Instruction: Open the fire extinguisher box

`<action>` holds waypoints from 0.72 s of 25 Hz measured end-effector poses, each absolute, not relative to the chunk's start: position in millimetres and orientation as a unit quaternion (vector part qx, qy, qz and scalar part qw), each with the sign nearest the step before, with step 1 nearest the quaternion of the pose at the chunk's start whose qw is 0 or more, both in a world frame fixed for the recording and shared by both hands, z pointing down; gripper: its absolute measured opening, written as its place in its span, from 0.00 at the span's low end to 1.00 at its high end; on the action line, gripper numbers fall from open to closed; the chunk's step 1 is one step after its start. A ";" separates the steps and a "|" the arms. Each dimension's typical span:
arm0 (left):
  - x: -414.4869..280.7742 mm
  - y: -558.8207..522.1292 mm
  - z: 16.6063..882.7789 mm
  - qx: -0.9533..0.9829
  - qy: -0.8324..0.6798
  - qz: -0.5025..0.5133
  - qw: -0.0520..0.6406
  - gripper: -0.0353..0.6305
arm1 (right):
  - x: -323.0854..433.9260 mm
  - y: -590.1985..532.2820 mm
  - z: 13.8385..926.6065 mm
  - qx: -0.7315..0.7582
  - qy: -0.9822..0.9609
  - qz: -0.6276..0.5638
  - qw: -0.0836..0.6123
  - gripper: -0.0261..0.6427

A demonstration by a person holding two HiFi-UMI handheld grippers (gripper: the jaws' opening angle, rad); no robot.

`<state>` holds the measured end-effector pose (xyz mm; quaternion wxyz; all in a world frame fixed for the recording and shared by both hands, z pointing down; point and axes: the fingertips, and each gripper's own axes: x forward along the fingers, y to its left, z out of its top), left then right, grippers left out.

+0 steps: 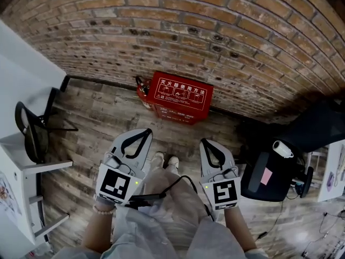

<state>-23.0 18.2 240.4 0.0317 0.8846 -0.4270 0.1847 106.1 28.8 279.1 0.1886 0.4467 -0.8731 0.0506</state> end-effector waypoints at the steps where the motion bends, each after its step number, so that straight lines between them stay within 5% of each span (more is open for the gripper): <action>1: -22.6 14.9 244.1 0.885 -0.425 0.187 0.035 0.05 | 104.6 26.8 281.6 0.441 -0.876 0.051 0.190 0.05; 18: -53.9 -26.0 321.2 0.877 -0.422 0.206 0.107 0.05 | 111.5 -12.2 356.8 0.447 -0.856 0.147 0.214 0.05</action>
